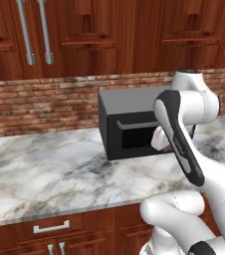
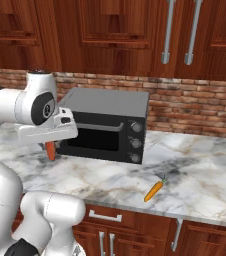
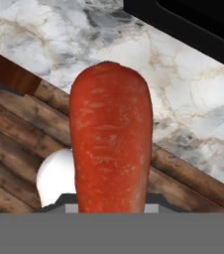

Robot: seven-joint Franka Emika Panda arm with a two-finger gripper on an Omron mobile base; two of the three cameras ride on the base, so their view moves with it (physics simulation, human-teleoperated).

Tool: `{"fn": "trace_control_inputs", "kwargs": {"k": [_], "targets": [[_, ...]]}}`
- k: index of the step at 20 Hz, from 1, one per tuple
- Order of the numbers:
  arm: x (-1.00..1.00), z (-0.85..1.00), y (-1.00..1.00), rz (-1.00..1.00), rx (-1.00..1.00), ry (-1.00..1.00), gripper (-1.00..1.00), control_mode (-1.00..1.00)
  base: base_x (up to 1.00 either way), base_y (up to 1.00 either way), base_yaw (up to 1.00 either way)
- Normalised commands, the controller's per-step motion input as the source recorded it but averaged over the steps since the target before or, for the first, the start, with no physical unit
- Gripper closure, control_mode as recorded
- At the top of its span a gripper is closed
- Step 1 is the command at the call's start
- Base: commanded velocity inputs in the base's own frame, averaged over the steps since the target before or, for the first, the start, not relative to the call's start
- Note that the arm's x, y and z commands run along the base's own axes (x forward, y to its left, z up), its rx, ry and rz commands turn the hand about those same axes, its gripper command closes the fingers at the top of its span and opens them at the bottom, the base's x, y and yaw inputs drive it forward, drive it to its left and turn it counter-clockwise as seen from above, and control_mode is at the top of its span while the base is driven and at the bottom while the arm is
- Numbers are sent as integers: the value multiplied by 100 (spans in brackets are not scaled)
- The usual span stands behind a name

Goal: Place the carrots inside the fridge drawer. Close the drawer after placing the vegetables.

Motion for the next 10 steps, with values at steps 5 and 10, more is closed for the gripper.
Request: {"fn": "trace_control_inputs", "kwargs": {"k": [5, 10], "targets": [[-30, 3, 17, 0, 0, -12, 100, -100, 0, 0, 0], [-32, 0, 1, 0, 2, -15, 100, -100, 0, 0, 0]]}}
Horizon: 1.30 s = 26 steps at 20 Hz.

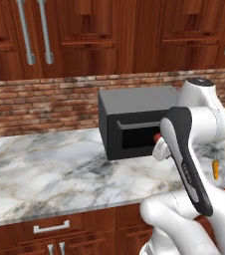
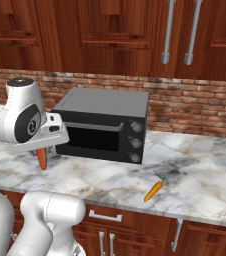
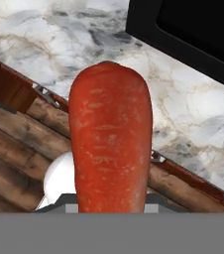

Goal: Place the carrots inside the fridge drawer. Close the drawer after placing the vegetables.

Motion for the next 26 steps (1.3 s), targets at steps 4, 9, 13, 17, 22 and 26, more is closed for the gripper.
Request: {"fn": "trace_control_inputs", "kwargs": {"k": [4, 9, 13, 17, 22, 26], "targets": [[-5, 4, 0, 0, 2, -12, 100, -100, 0, 0, 0], [0, 1, 0, 0, 0, -3, 100, -100, 0, 0, 0], [0, 0, 0, 0, 0, 0, 100, -100, 0, 0, 0], [-1, 0, 0, 0, 0, 0, 100, 100, -3, 0, 0], [0, 0, 0, 0, 0, 0, 100, 100, -47, 4, 0], [0, 0, 0, 0, 0, 0, 100, 100, -76, 6, 12]]}}
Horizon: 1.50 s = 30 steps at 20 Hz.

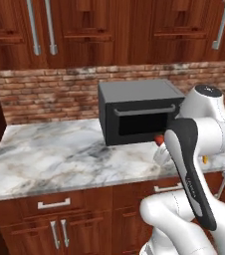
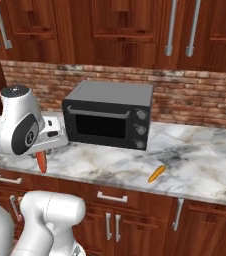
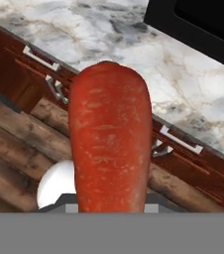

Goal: Place the carrots inside the fridge drawer. Close the drawer after placing the vegetables.

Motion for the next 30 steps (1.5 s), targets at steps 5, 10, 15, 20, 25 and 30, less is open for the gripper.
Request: {"fn": "trace_control_inputs", "kwargs": {"k": [5, 10, 15, 20, 25, 30], "targets": [[0, 0, 0, 0, 0, 0, 100, 100, -87, 0, 26], [0, 0, 0, 0, 0, 0, 100, 100, -86, -1, 37], [0, 0, 0, 0, 0, 0, 100, 100, -76, 0, 43], [0, 0, 0, 0, 0, 0, 100, 100, -65, 0, 51], [0, 0, 0, 0, 0, 0, 100, 100, -42, 33, 55], [0, 0, 0, 0, 0, 0, 100, 100, -31, 25, 58]]}}
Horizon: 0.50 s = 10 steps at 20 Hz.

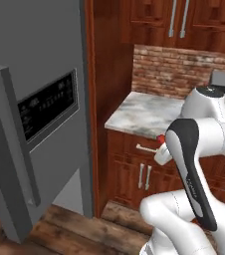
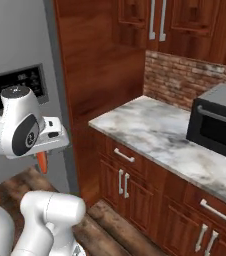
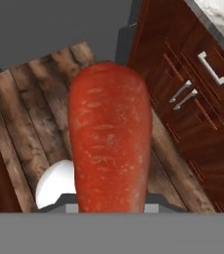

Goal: Place the carrots inside the fridge drawer. Close the drawer after placing the vegetables.

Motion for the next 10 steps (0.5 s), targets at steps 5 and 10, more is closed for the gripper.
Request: {"fn": "trace_control_inputs", "kwargs": {"k": [5, 10], "targets": [[0, 0, 0, 0, 0, 0, 100, 100, -28, -35, 47], [0, 0, 0, 0, 0, 0, 100, 100, -35, -18, 62]]}}
